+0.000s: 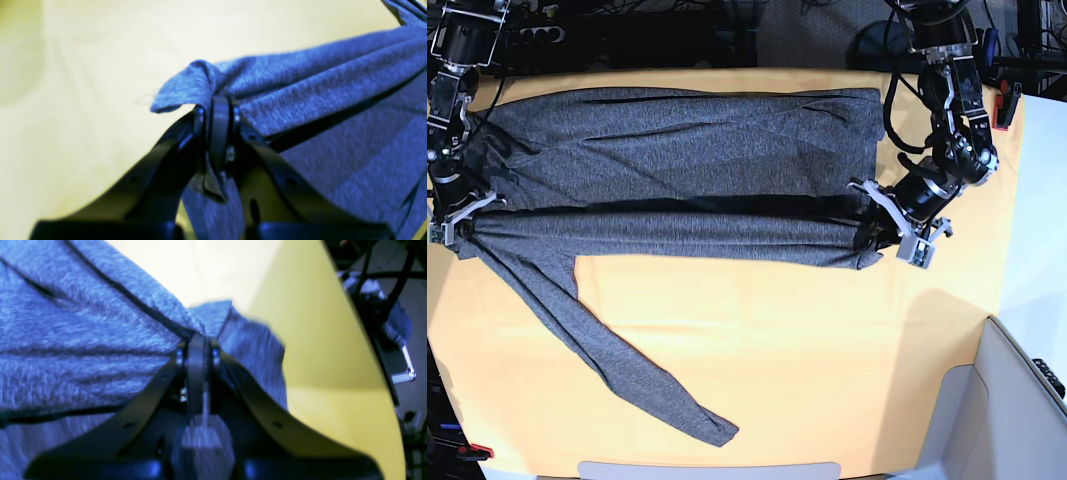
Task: Fold the T-shirt properly
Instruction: 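Lift the hem with both grippers and fold it onto the shoulder edge, then open both grippers to release the folded hem, then move the right gripper to the trailing sleeve and grasp it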
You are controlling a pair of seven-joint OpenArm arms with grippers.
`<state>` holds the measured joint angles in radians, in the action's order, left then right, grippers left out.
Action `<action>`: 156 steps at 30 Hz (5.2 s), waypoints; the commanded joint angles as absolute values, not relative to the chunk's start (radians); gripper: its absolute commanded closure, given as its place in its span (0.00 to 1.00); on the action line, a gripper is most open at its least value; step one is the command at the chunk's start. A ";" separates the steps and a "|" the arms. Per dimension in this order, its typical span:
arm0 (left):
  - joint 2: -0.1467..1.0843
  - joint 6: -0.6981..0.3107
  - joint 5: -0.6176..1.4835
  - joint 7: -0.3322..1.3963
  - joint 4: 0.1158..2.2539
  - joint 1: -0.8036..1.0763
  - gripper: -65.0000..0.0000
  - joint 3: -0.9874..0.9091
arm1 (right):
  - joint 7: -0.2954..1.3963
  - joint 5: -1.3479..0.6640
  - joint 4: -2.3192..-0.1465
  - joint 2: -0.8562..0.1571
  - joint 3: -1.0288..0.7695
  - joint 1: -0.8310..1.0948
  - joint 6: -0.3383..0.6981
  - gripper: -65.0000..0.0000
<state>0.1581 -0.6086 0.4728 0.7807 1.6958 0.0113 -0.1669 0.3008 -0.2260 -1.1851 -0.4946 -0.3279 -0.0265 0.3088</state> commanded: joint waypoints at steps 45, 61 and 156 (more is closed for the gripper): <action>0.173 -0.605 0.478 0.751 1.782 0.216 1.00 -0.180 | 0.277 -0.223 -1.307 -0.503 -0.378 0.145 0.294 1.00; 0.189 -0.605 0.475 0.843 1.776 0.213 0.84 -0.179 | 0.386 -0.223 -1.302 -0.501 -0.371 0.148 0.294 0.82; 0.194 -0.605 0.476 0.868 1.854 0.185 0.71 -0.331 | 0.642 -0.300 -0.558 -0.311 -0.426 -0.734 0.489 0.43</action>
